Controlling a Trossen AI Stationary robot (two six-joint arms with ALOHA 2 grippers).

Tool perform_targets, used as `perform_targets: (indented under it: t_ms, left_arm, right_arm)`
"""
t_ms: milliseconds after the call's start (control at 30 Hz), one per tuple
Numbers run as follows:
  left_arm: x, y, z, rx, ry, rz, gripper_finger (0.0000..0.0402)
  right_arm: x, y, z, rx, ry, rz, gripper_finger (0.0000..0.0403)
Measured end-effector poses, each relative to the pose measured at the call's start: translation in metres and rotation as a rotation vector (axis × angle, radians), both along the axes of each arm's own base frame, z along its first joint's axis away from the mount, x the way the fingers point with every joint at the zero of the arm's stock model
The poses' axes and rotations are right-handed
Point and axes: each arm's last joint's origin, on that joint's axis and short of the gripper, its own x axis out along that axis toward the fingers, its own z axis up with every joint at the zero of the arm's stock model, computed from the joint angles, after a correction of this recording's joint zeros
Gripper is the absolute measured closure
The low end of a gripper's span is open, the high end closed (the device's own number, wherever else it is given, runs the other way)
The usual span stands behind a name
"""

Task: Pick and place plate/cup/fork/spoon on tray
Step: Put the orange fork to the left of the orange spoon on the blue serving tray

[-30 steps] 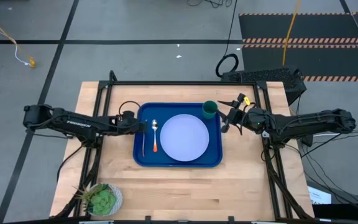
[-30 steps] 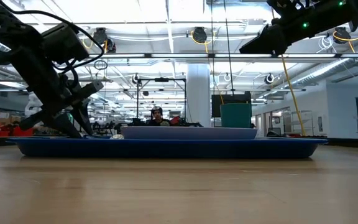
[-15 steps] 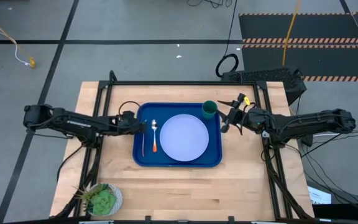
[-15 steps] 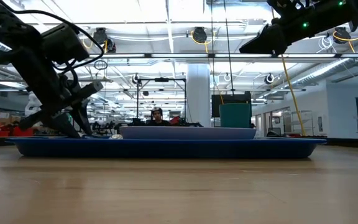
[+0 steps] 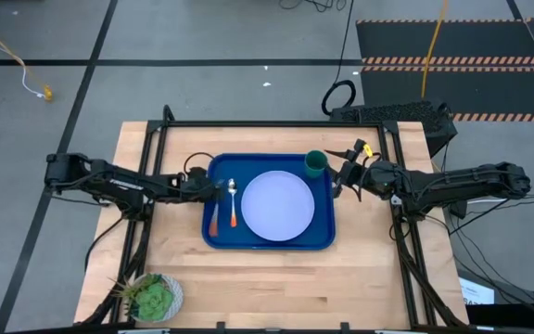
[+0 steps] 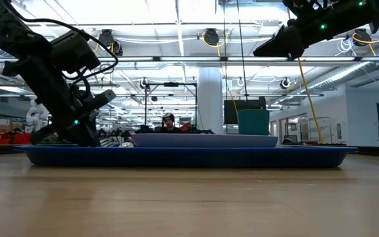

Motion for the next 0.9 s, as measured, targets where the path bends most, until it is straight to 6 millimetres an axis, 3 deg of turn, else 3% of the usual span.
perform_targets:
  t_ms: [67, 367, 533, 900]
  left_arm:
    - [0.000, 0.000, 0.001, 0.001, -0.003, 0.003, 0.0390]
    - [0.010, 0.001, 0.009, 0.041, -0.129, -0.029, 0.0382]
    - [0.005, 0.002, 0.005, 0.013, -0.068, -0.010, 0.0392]
    - [-0.002, 0.001, 0.000, -0.006, 0.016, 0.017, 0.0314]
  right_arm:
    - [0.000, 0.000, 0.000, 0.000, 0.000, 0.000, 0.0243]
    - [0.000, 0.000, 0.000, 0.000, 0.000, 0.000, 0.0243]
    - [0.000, 0.000, 0.000, 0.000, 0.000, 0.000, 0.0243]
    - [0.000, 0.000, 0.000, 0.000, 0.000, 0.000, 0.0243]
